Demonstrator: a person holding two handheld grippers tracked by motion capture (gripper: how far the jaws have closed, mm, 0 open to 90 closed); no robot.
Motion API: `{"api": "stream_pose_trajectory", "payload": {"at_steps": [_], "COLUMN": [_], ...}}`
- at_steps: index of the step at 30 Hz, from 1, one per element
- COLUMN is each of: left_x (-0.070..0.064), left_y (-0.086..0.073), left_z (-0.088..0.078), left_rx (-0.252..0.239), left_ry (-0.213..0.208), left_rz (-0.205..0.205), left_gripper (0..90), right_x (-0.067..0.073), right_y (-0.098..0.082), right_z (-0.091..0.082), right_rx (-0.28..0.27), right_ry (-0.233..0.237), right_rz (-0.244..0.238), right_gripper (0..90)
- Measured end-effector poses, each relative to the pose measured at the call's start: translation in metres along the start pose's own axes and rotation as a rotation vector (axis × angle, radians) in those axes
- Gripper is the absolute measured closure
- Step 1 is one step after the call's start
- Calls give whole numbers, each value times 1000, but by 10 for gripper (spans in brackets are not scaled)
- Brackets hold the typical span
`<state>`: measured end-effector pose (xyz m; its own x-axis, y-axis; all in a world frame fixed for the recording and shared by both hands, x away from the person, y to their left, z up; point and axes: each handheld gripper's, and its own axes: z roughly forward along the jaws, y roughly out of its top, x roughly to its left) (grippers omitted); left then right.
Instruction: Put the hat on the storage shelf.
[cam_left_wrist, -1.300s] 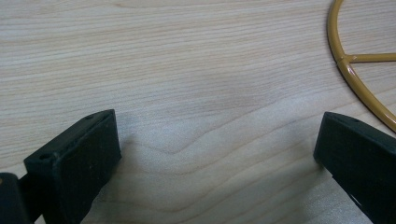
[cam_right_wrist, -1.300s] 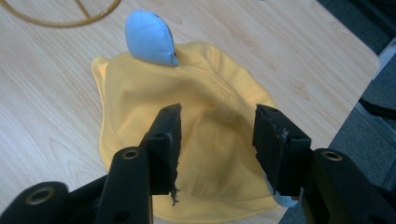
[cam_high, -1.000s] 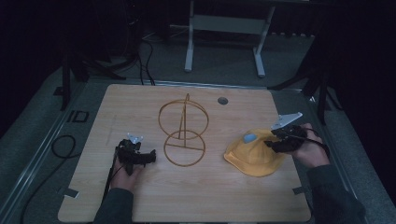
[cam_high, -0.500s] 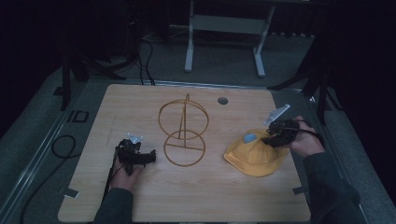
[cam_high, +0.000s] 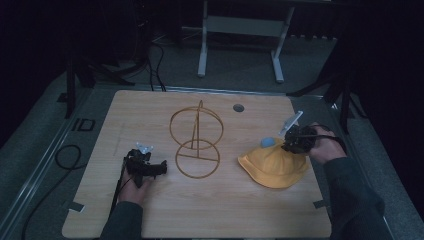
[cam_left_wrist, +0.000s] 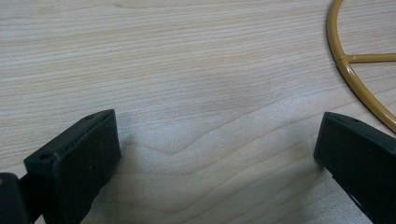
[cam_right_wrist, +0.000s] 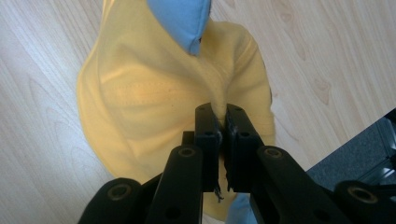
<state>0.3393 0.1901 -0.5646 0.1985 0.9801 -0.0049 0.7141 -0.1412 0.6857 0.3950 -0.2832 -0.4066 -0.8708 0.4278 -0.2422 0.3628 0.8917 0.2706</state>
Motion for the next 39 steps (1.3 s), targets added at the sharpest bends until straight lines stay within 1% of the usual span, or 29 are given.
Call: {"api": "stream_pose_trajectory", "payload": {"at_steps": [2,6,16,30,39], "left_x": [0,0,0,0,0], "left_y": [0,0,0,0,0], "left_z": [0,0,0,0,0], "left_rx": [0,0,0,4,4], "left_ry": [0,0,0,0,0], "left_rz": [0,0,0,3,3], "left_gripper": [4,4,4,4,4], "right_x": [0,-1,-3,-7,-8], "right_y": [0,1,10,18,23], "right_z": [-3,-9,-29,-51,-60], "right_rx": [-6,-5,10,2,20], "right_ry": [1,0,-15,-19,-17], "right_rz": [3,-8,-52,-92,-120], "right_gripper": [855,855,855,854,854]}}
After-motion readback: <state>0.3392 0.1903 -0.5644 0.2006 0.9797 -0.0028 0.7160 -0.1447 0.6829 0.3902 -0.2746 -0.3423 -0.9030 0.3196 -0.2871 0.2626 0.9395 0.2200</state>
